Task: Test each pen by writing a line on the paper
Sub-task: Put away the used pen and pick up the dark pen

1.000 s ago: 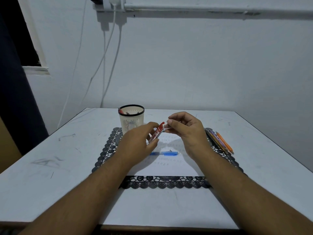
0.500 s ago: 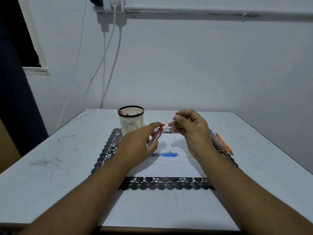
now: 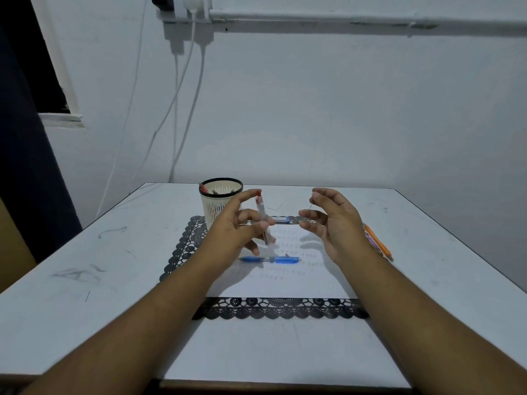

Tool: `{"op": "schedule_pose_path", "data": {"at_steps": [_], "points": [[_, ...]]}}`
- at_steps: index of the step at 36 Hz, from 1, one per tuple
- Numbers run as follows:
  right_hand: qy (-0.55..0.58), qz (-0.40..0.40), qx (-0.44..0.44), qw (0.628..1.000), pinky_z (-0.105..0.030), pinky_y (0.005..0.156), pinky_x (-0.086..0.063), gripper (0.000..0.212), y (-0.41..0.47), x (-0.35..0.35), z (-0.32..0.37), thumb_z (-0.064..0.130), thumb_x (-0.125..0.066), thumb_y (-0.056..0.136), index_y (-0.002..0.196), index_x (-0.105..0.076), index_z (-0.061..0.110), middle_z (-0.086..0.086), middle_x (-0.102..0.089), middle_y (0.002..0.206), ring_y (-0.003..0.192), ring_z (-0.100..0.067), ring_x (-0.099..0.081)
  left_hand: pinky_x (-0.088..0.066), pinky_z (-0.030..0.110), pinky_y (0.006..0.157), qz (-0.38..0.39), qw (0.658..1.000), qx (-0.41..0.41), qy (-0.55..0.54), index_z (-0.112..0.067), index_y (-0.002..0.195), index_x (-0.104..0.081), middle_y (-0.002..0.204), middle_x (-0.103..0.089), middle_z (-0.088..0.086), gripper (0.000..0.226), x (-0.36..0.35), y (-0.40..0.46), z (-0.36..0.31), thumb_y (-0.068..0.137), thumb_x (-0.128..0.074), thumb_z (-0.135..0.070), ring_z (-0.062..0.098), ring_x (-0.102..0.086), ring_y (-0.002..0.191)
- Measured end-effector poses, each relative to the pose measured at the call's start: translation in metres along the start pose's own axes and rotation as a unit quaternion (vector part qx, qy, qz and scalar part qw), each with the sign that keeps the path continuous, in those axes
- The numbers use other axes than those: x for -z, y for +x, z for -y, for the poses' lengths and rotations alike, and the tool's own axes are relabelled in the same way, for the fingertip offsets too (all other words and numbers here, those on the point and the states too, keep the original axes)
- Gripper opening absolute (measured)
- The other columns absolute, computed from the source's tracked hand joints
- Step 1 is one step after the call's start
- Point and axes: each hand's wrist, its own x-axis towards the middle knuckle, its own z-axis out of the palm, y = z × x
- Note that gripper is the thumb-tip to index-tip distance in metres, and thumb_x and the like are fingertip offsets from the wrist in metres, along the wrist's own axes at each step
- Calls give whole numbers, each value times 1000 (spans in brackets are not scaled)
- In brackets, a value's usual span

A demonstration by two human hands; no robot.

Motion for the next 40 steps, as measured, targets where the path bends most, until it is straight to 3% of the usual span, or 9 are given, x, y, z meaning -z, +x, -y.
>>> {"op": "schedule_pose_path", "data": {"at_steps": [5, 12, 17, 19, 22, 26, 29, 34, 40], "points": [[-5, 0, -16, 1000, -34, 62, -63, 10, 2, 2, -2, 6, -68, 99, 107, -73, 9, -5, -70, 90, 70, -24, -72, -50, 30, 52, 21, 998, 30, -50, -30, 144, -47, 110, -76, 13, 59, 2, 2, -1, 96, -64, -1, 32, -73, 86], [-6, 12, -22, 1000, -35, 72, -66, 19, 5, 7, -3, -2, -67, 97, 110, -74, 8, -9, -69, 92, 75, -23, -72, -43, 29, 50, 20, 998, 45, -26, -27, 138, -49, 107, -76, 15, 48, 1, 2, -5, 98, -63, -4, 28, -73, 75], [-4, -6, -23, 1000, -30, 70, -62, 21, 12, 14, -2, -3, -68, 96, 114, -74, 6, -10, -73, 90, 78, -22, -75, -48, 29, 52, 14, 995, 3, 97, -33, 134, -55, 103, -74, 14, 46, 2, 11, -3, 98, -67, -9, 26, -72, 76], [-5, -17, -26, 1000, -32, 74, -63, 19, 14, 17, -2, -2, -69, 96, 113, -73, 4, -12, -73, 93, 80, -23, -75, -56, 30, 68, 15, 967, -30, 254, -40, 139, -53, 102, -75, -3, 49, 4, 19, 0, 99, -67, -16, 17, -72, 78], [-10, -32, -34, 999, -35, 68, -64, 15, 15, 20, 0, -2, -70, 95, 108, -73, 5, -11, -73, 95, 77, -26, -74, -57, 36, 82, 24, 874, -50, 483, -41, 144, -47, 109, -72, -18, 50, 1, 37, 3, 99, -66, -30, 7, -68, 88], [-44, -39, -26, 998, -36, 63, -63, 15, 16, 24, 3, 0, -69, 95, 108, -72, 8, -10, -72, 97, 75, -29, -75, -57, 38, 77, 21, 745, -55, 664, -33, 127, -61, 110, -71, -8, 25, -12, 59, 11, 104, -50, -30, 19, -64, 96], [-75, -48, -14, 996, -38, 65, -62, 15, 18, 29, 4, 3, -70, 96, 110, -71, 7, -10, -72, 97, 78, -30, -76, -53, 36, 68, 48, 672, -56, 737, -27, 119, -64, 104, -67, -1, 27, -20, 73, 22, 101, -46, -16, 22, -61, 92], [-110, -59, 1, 992, -35, 62, -63, 10, 21, 35, 5, 3, -69, 96, 105, -70, 7, -10, -74, 94, 76, -28, -75, -45, 36, 70, 88, 622, -48, 776, -19, 119, -61, 112, -62, 3, 29, -33, 88, 32, 95, -51, -4, 24, -57, 108], [-126, -49, 8, 991, -32, 62, -62, 6, 23, 36, 5, 1, -67, 97, 101, -68, 5, -11, -72, 92, 73, -25, -74, -38, 36, 68, 74, 659, -77, 744, -22, 125, -55, 119, -55, -1, 29, -32, 91, 45, 98, -53, -11, 21, -49, 116]]}}
